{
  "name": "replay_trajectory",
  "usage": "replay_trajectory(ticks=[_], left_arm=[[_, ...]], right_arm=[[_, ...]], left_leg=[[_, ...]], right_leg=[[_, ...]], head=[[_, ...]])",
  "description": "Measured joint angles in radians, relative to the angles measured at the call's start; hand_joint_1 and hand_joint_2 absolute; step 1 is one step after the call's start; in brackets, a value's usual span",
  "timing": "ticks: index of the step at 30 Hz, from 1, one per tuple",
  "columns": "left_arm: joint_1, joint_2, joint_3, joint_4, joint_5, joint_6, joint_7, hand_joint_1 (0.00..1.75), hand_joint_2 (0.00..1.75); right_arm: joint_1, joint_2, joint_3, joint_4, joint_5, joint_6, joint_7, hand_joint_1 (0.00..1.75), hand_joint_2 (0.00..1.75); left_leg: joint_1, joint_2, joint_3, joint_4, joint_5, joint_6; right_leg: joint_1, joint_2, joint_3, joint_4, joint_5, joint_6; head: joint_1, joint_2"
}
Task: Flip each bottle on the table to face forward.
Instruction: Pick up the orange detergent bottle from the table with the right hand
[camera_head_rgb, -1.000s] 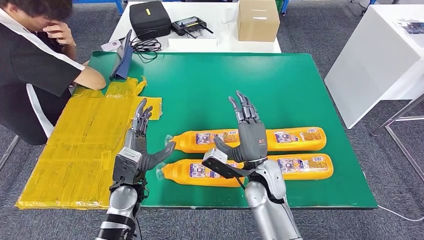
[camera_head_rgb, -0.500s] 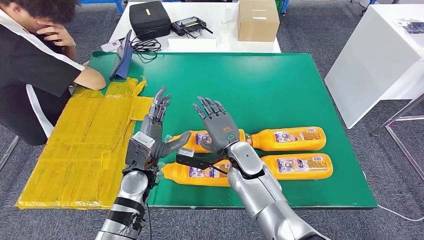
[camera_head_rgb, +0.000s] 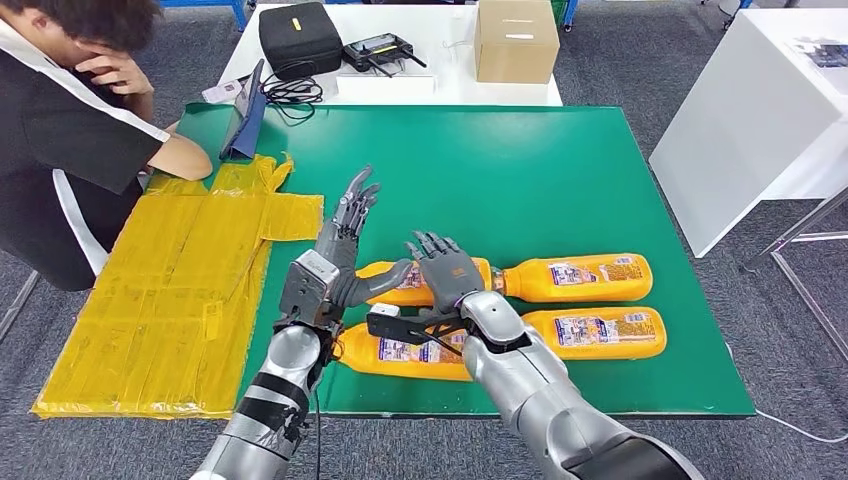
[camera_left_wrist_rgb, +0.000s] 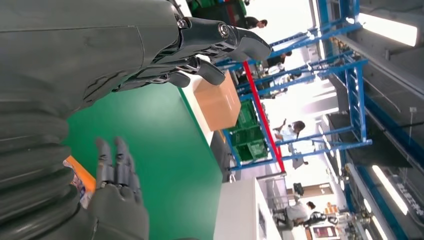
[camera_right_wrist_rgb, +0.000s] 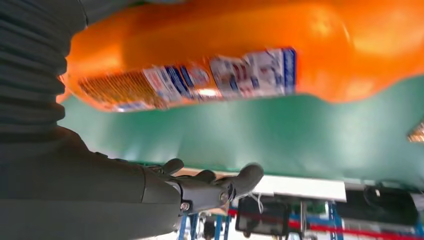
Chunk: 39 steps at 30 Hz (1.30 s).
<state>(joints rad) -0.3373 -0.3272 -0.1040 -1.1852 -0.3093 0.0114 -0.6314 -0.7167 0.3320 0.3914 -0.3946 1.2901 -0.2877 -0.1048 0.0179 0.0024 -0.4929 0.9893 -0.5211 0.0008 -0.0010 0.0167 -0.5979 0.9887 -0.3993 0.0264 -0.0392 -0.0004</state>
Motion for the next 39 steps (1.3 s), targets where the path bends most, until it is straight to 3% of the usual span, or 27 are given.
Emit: replay_trajectory(ticks=[30,31,34,35,39], left_arm=[[-0.021,-0.005,-0.026,0.059,0.03,0.0,-0.015,0.0,1.75],[-0.021,-0.005,-0.026,0.06,0.033,-0.001,-0.017,0.0,1.75],[-0.023,-0.007,-0.027,0.065,0.044,-0.009,-0.025,0.0,1.75],[-0.024,-0.007,-0.027,0.067,0.046,-0.011,-0.026,0.0,1.75],[-0.024,-0.011,-0.028,0.07,0.052,-0.012,-0.028,0.0,1.75]], right_arm=[[-0.016,-0.051,-0.048,0.084,0.006,0.037,0.056,0.0,1.75],[-0.017,-0.054,-0.049,0.086,0.007,0.041,0.06,0.17,1.75],[-0.018,-0.068,-0.055,0.096,0.033,0.054,0.08,1.36,1.75],[-0.018,-0.071,-0.056,0.098,0.043,0.056,0.086,1.61,1.75],[-0.018,-0.074,-0.056,0.101,0.06,0.056,0.097,1.71,1.75]], left_leg=[[0.0,0.0,0.0,0.0,0.0,0.0],[0.0,0.0,0.0,0.0,0.0,0.0],[0.0,0.0,0.0,0.0,0.0,0.0],[0.0,0.0,0.0,0.0,0.0,0.0],[0.0,0.0,0.0,0.0,0.0,0.0]], right_leg=[[0.0,0.0,0.0,0.0,0.0,0.0],[0.0,0.0,0.0,0.0,0.0,0.0],[0.0,0.0,0.0,0.0,0.0,0.0],[0.0,0.0,0.0,0.0,0.0,0.0],[0.0,0.0,0.0,0.0,0.0,0.0]], head=[[0.0,0.0],[0.0,0.0],[0.0,0.0],[0.0,0.0],[0.0,0.0]])
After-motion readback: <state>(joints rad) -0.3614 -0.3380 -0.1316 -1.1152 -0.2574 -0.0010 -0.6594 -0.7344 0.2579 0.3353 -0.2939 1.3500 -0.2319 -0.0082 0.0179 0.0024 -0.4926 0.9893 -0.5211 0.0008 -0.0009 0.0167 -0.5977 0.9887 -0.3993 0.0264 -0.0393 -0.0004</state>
